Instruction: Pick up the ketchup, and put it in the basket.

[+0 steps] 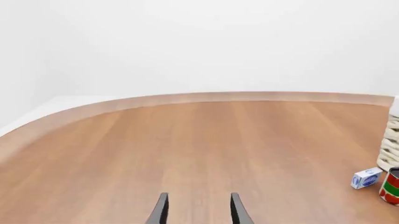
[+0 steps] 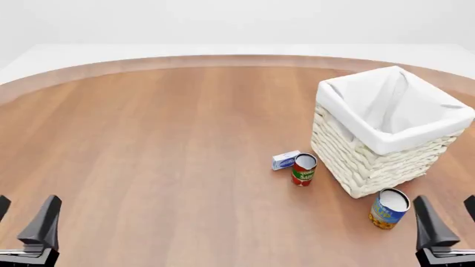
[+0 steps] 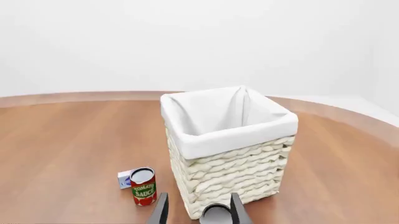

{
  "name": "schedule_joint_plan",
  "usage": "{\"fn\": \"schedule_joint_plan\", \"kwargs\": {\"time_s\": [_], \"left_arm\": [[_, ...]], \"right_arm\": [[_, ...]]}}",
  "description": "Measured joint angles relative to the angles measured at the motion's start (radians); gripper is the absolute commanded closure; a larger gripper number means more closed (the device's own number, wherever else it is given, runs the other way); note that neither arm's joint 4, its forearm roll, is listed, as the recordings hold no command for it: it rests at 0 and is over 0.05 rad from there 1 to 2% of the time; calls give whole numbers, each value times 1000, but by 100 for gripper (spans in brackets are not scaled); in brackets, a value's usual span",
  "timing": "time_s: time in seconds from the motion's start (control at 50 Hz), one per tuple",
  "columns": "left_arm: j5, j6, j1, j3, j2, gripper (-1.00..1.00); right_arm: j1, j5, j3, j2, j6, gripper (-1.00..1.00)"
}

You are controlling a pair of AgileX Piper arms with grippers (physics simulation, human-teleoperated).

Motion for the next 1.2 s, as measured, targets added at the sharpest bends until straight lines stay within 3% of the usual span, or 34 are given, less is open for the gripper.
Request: {"fn": "schedule_joint_plan", "kwargs": {"time_s": [0.72,1.2], "left_arm": [[-1,0,0,-3,4,-100],[-1,0,0,-3,4,-100]], "right_arm": [[24,-61,-7,91,-65,-100],[171,-125,-78,202,-110,-100]]}}
